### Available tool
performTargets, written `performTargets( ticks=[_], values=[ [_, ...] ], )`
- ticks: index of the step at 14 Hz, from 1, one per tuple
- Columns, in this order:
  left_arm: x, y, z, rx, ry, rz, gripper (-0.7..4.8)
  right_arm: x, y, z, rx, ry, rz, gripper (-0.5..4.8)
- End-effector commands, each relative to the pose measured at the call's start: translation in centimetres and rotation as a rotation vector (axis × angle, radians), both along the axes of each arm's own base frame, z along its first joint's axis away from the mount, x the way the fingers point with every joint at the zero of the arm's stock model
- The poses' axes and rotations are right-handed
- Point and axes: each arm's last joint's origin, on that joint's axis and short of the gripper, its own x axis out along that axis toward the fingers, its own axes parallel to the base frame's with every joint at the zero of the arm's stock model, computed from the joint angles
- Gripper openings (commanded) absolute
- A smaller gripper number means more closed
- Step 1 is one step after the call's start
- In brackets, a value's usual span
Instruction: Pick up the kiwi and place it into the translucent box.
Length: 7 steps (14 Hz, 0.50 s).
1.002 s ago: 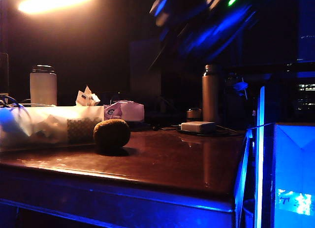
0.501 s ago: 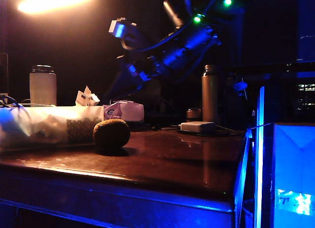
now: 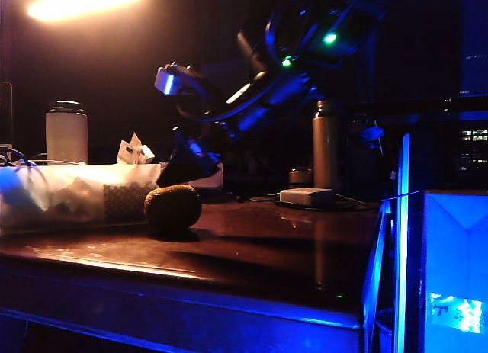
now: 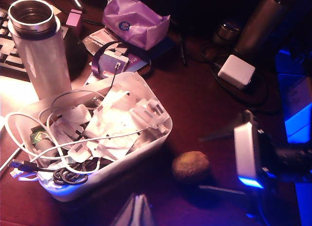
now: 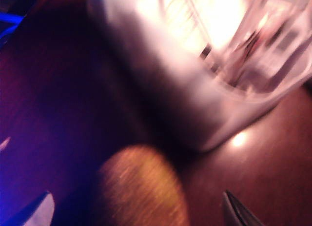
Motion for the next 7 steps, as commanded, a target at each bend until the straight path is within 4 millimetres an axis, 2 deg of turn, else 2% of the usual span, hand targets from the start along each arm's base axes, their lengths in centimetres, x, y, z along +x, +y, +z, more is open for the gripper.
performTargets(
  ticks=[1, 4, 7],
  values=[
    [-0.1, 0.0, 0.4, -0.006, -0.023, -0.003, -0.05, 1.1, 0.8, -0.1, 0.015, -0.017, 0.003, 4.79],
    [-0.1, 0.0, 0.4, -0.006, -0.024, -0.003, -0.05, 2.1, 1.5, -0.6, -0.028, 0.051, 0.003, 4.79],
    [0.0, 0.0, 0.4, -0.005, -0.024, -0.002, -0.05, 2.1, 1.5, -0.9, -0.042, 0.069, 0.003, 4.79]
  ],
)
